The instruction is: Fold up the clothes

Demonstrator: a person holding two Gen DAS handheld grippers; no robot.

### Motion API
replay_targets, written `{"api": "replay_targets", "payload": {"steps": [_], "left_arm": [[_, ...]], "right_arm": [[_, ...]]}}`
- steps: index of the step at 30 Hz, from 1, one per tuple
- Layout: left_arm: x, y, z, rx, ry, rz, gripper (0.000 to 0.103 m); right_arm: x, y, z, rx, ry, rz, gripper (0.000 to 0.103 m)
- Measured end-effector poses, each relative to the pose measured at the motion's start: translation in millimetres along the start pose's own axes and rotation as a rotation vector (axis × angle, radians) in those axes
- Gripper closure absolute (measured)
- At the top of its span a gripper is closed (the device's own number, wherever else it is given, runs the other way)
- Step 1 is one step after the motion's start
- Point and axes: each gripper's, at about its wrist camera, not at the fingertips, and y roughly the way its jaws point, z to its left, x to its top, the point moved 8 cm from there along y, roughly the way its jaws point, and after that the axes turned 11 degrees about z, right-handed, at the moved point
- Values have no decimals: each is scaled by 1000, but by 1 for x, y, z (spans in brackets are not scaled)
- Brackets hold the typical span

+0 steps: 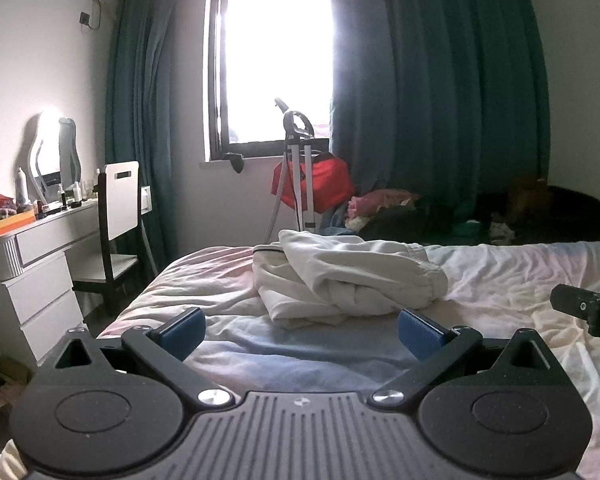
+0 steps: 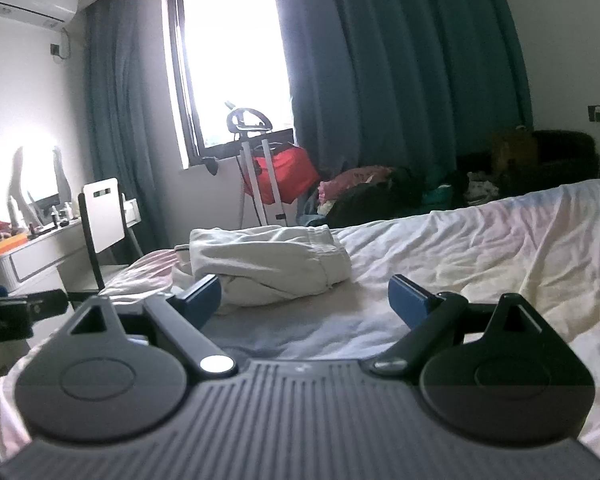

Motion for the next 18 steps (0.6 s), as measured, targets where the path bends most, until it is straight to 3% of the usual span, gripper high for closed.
{"api": "replay_targets", "payload": {"steps": [18], "left_arm": [[-1, -4, -3, 10, 14, -16, 0]], "right_arm": [[1, 2, -1, -19, -18, -1, 11]]}}
